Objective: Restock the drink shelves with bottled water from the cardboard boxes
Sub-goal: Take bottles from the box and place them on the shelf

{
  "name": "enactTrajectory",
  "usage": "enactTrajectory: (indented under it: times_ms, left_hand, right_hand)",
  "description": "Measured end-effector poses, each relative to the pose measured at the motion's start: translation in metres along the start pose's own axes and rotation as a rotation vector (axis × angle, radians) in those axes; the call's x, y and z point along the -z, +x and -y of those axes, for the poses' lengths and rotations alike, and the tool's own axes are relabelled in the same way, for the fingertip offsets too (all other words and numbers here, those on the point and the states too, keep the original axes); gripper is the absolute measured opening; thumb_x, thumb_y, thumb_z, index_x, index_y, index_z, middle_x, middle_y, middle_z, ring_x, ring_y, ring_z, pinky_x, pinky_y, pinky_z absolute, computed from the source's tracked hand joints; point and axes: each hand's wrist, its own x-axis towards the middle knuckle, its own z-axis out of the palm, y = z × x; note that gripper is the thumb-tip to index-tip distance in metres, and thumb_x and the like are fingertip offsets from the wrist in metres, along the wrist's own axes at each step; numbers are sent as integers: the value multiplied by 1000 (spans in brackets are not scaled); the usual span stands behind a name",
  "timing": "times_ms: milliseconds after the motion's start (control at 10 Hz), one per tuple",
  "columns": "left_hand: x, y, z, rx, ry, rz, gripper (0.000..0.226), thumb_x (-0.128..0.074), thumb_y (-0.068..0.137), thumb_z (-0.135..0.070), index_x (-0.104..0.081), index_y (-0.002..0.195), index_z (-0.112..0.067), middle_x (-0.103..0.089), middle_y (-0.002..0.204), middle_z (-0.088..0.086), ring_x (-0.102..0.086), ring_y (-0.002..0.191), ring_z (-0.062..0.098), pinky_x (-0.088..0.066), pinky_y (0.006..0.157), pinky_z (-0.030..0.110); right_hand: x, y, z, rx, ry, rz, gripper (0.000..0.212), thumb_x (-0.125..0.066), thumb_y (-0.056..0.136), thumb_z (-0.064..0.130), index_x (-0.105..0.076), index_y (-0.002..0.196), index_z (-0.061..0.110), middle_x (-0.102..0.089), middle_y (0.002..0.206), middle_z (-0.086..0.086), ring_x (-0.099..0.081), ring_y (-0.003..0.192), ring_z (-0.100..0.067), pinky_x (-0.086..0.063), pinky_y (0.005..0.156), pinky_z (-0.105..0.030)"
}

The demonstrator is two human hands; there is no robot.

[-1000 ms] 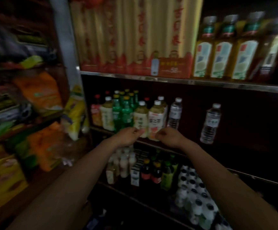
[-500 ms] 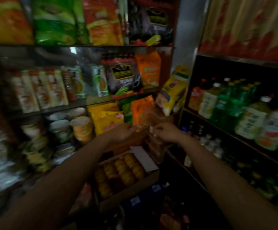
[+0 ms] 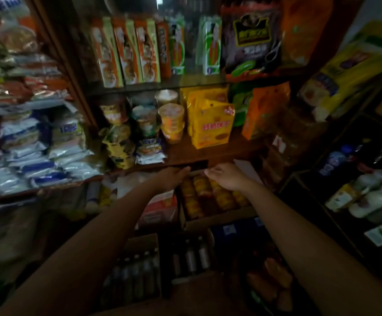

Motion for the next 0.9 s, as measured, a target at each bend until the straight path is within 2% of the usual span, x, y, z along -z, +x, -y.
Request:
enactTrajectory:
  times_ms: [100,200,300,400,500,700,800,900]
  left_hand:
    - [-23,15,46,131,-105,44,55,-35,98,-49,-64,106,-3,-65,111,18,-60,101,28,-45,90,35]
    - [-63,35,97,288,-279,63,43,-41,97,-45,-64,84,-10,-64,98,18,-61,95,30,-47,90,41]
    - [-102,51,137,390,-299,88,41,-42,98,-39,-67,96,-7,-63,100,20,-59,94,27,-46,87,37]
    - [-140,70,173,464,-282,130,50,-42,98,-44,-62,116,-1,-62,116,23,-58,109,35,-45,92,37]
    - [-180,95,210,523,-311,121,48,-46,97,-42,-64,110,0,-62,116,25,-57,112,38,-46,94,40]
    - [-276,147,296,627,-339,158,34,-49,97,-36,-64,102,-6,-63,112,25,-59,108,37,-48,95,44]
    - [-321,170,336,672,-364,186,38,-49,98,-33,-60,115,-1,-61,117,22,-58,109,36,-46,93,42]
    - [-358,191,366,706,-371,170,38,-48,98,-31,-59,120,-1,-62,117,19,-59,107,34,-47,85,35]
  right_hand:
    - [-35,20,-25,-79,21,127,61,-41,99,48,-43,140,3,-43,146,-11,-45,129,-29,-40,99,-34]
    - [-74,49,-59,-151,17,210,54,-44,98,48,-56,124,2,-56,128,-13,-53,118,-27,-42,98,-36]
    - [-106,76,-90,-214,29,293,43,-43,99,44,-61,84,8,-60,87,-6,-58,95,-25,-45,88,-35]
    - [-137,101,-125,-265,47,355,46,-44,99,43,-63,118,5,-63,120,-11,-58,112,-28,-45,96,-36]
    - [-173,129,-167,-280,25,389,56,-44,98,48,-59,123,0,-60,124,-21,-59,109,-34,-47,98,-46]
    - [-255,178,-258,-283,113,314,49,-51,95,44,-64,110,-1,-66,109,-21,-63,99,-31,-50,90,-44]
    - [-293,203,-304,-308,129,295,48,-52,94,47,-58,123,9,-64,115,-8,-60,105,-22,-50,92,-38]
    - [-327,226,-346,-340,176,283,54,-55,93,46,-52,132,9,-60,125,-8,-57,114,-21,-48,96,-34]
